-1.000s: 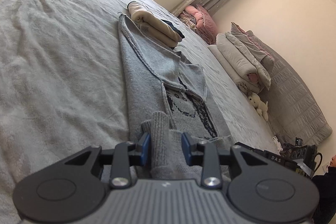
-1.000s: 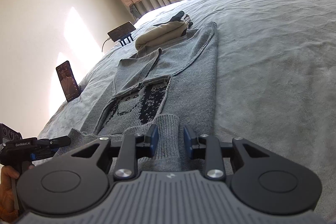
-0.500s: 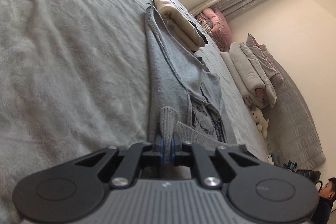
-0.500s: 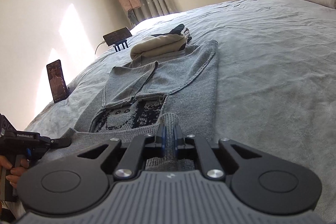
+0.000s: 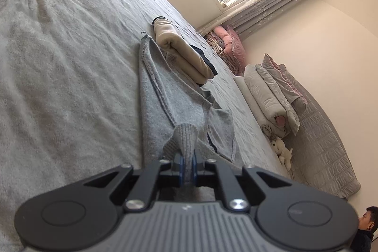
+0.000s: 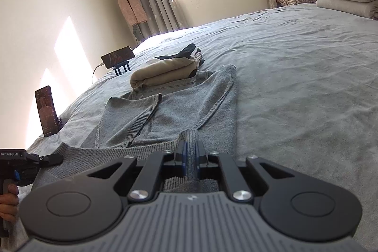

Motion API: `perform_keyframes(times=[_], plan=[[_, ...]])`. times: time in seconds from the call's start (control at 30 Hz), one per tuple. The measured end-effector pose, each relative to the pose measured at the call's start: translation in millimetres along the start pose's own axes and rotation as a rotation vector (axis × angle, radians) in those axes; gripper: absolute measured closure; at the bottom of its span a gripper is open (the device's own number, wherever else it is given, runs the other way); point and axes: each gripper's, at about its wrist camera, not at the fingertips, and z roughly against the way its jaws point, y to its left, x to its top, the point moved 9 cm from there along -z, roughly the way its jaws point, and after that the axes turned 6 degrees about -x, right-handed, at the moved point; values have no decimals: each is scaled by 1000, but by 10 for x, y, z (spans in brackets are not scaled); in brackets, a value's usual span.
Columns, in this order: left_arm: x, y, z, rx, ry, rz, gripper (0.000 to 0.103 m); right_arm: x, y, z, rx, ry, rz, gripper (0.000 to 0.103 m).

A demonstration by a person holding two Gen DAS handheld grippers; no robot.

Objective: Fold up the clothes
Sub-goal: 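Lay the hem down near the collar and open both grippers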

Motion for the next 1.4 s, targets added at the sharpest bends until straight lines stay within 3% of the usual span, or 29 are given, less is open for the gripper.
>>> perform_keyframes(times=[0.43, 0.57, 0.63, 0.7, 0.8, 0.9, 1.07, 1.13, 1.3, 1.4], plan=[[140, 187, -288, 50, -7, 5, 95, 87, -120, -393, -48, 22, -42, 95], [130, 142, -272, 68, -9, -38, 92, 37, -162, -403, -50, 39, -54, 92], [180, 84, -196, 87, -37, -59, 83, 58, -176, -354, -45, 36, -64, 85], [264, -8, -75, 121, -97, -108, 73, 99, -157, -278, -58, 16, -51, 85], [307, -233, 5, 103, -137, -189, 73, 163, -59, -187, -53, -22, -27, 85], [209, -405, -95, 102, -103, -276, 73, 164, 152, -179, -36, -36, 32, 85], [-32, -325, -364, 192, -29, -401, 73, -21, 396, -327, -36, -1, 137, 85], [-72, -217, -395, 197, -20, -397, 78, -82, 325, -386, -33, 16, 115, 84], [-4, -72, -272, 139, -57, -275, 81, -53, 94, -379, -10, 21, -18, 87], [-12, -148, -202, 152, -65, -298, 81, -28, 60, -300, -23, 7, -31, 84]])
